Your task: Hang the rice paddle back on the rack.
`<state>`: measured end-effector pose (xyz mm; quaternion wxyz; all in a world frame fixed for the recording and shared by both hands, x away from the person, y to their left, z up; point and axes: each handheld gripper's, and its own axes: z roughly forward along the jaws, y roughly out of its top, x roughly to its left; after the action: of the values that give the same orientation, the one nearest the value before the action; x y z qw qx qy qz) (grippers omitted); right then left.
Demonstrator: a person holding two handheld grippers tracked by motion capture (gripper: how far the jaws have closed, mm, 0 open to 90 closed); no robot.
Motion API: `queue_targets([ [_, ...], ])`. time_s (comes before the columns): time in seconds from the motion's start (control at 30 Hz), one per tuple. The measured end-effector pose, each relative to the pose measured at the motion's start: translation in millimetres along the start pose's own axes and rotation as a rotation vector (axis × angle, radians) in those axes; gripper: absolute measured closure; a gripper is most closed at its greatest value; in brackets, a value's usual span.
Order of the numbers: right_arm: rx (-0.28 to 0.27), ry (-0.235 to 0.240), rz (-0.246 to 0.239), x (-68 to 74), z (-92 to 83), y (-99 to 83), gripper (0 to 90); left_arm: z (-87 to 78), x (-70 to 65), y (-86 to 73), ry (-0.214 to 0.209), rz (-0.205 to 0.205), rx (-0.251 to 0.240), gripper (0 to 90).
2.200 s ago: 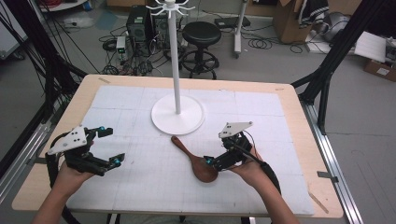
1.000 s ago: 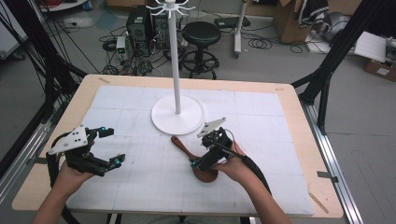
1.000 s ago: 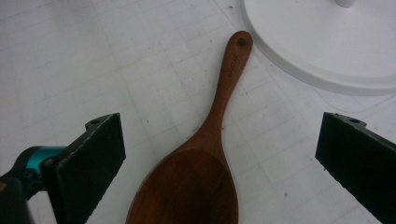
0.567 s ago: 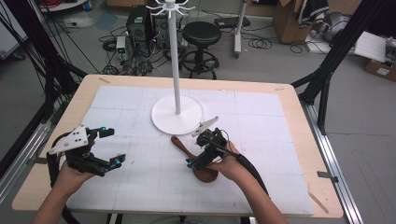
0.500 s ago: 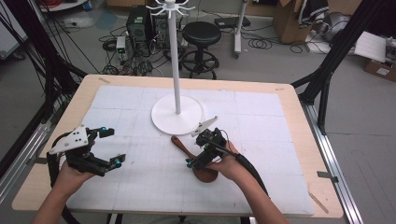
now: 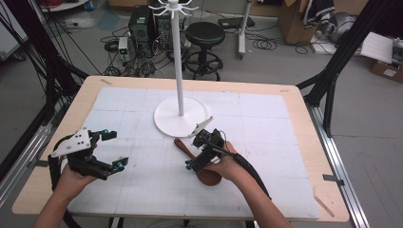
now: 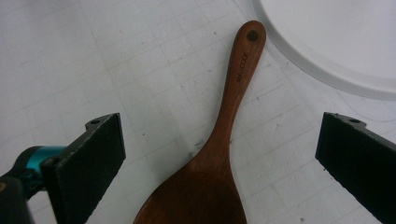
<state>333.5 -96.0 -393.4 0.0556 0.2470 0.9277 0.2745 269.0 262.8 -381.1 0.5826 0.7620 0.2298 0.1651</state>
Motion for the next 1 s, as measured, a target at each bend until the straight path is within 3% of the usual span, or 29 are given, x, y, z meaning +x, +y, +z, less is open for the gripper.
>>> queue_targets([
  [0.6, 0.08, 0.006, 0.034, -6.8, 16.8, 6.5, 0.5, 1.7, -0.4, -0.4, -0.001, 0.001, 0.011, 1.8],
  [1.0, 0.153, -0.004, 0.026, -4.4, 30.6, 20.9, 1.3, 1.6, -0.4, -0.4, -0.001, 0.001, 0.012, 1.8],
])
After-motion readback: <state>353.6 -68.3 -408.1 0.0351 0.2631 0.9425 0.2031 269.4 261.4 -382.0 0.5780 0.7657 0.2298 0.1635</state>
